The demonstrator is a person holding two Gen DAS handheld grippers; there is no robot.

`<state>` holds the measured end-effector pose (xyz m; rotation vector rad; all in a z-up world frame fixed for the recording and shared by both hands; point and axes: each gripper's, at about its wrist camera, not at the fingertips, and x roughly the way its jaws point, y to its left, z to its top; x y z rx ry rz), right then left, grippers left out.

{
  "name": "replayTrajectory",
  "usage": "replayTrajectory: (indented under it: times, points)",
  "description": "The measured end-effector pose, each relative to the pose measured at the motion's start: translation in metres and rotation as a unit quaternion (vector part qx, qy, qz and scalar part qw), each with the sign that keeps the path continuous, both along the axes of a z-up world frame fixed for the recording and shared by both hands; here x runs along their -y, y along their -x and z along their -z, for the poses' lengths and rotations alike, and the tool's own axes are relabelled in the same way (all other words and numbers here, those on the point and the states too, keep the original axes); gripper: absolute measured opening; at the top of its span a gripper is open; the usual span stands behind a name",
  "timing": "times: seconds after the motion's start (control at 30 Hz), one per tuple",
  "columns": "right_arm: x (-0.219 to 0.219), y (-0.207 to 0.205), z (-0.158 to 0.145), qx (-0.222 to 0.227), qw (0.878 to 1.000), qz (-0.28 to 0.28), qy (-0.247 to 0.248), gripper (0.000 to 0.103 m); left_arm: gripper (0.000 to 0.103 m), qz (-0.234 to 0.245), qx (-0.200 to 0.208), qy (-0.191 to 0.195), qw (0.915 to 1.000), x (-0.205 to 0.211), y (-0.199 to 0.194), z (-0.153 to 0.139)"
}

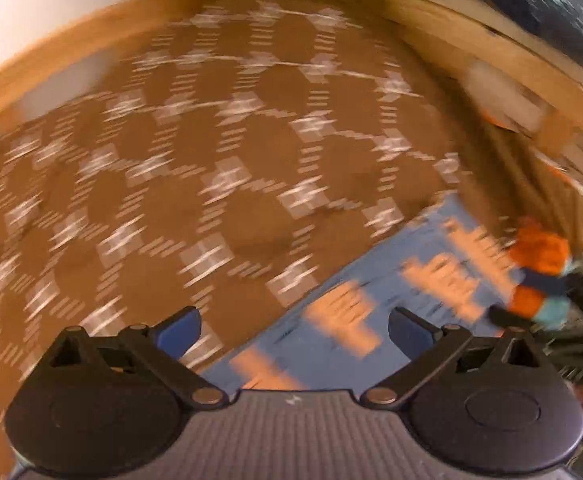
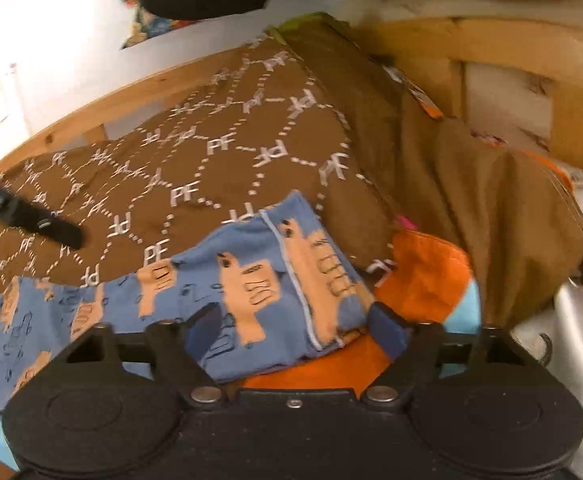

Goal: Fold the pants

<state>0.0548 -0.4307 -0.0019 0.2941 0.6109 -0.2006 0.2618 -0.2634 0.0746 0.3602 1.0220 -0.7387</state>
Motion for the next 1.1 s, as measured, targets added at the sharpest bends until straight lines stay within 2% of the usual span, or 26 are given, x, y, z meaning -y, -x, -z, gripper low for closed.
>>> replayTrajectory:
  times: [0.1,0.2,0.3,0.4,0.5,0.57,0.63,0.67,0.77,0.83,0.93,1.03,1.1]
  points:
    - [0.007,0.003,0.0,0.007,0.999,0.025,-0.036,0.073,0.102,0.042,-0.046,0.008,0.998,0.055,-0.005,0.004]
    - [0.002,0.004,0.001,-0.004,0.999,0.034,-0.021,0.073,0.102,0.079,-0.085,0.015,0.9932,0.1,0.004,0.016]
    - [-0.001,0.003,0.005,-0.01,1.0,0.027,-0.002,0.074,0.102,0.118,-0.09,0.024,0.9886,0.134,0.018,0.023]
    - [0.004,0.002,0.009,-0.009,1.0,0.026,-0.01,0.073,0.102,0.128,-0.09,0.023,0.9874,0.156,0.024,0.029]
    - [0.006,0.001,0.01,-0.005,1.0,0.029,-0.006,0.069,0.102,0.106,-0.093,0.022,0.9898,0.165,0.019,0.035]
    - [0.008,0.001,0.009,-0.004,0.999,0.036,-0.007,0.062,0.101,0.082,-0.103,0.026,0.9909,0.164,0.011,0.04]
    - [0.013,0.004,0.008,-0.003,0.998,0.054,-0.012,0.042,0.1,0.059,-0.113,0.029,0.9914,0.161,0.0,0.047]
    - [0.016,0.005,0.008,-0.002,0.998,0.064,-0.011,0.038,0.1,0.045,-0.117,0.031,0.9917,0.158,-0.004,0.05]
    - [0.017,0.003,0.011,-0.006,0.998,0.066,-0.005,0.036,0.1,0.011,-0.138,0.039,0.9896,0.15,-0.014,0.059]
    - [0.014,0.003,0.011,-0.009,0.998,0.068,0.007,0.028,0.1,-0.005,-0.149,0.048,0.9877,0.145,-0.016,0.061]
    - [0.015,0.004,0.009,-0.007,0.997,0.071,0.01,0.017,0.099,-0.007,-0.155,0.061,0.9861,0.141,-0.012,0.055]
    - [0.005,0.006,0.005,0.006,0.998,0.055,0.036,0.013,0.099,-0.003,-0.169,0.078,0.9825,0.133,-0.009,0.042]
    - [-0.007,0.008,0.001,0.017,0.997,0.034,0.066,0.012,0.098,-0.004,-0.181,0.073,0.9808,0.135,-0.006,0.038]
